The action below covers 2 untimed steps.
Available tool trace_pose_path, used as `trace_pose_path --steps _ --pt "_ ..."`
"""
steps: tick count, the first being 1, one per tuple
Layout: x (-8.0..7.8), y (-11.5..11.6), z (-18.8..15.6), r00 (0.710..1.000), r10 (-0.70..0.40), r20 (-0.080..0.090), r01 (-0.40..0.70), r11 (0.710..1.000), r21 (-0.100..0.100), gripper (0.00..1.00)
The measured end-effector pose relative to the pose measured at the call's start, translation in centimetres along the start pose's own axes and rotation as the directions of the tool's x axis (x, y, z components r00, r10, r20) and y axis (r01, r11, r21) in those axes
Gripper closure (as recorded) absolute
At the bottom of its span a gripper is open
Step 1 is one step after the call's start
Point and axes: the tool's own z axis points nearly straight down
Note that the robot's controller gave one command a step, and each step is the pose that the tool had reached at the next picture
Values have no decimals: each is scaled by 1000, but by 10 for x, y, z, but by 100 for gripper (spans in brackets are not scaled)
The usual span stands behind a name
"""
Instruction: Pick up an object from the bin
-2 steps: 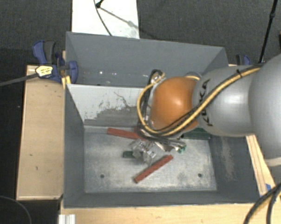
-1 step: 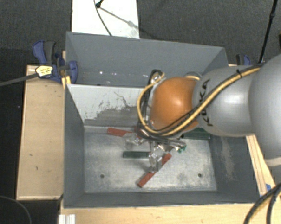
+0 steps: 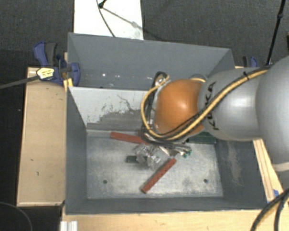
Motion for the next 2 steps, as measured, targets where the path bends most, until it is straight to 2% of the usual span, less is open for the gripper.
trace_pose_path --steps 1,2 --pt "0 0 0 1000 0 0 0 1000 0 0" --pt "0 0 0 1000 -1 0 1 1000 0 100"
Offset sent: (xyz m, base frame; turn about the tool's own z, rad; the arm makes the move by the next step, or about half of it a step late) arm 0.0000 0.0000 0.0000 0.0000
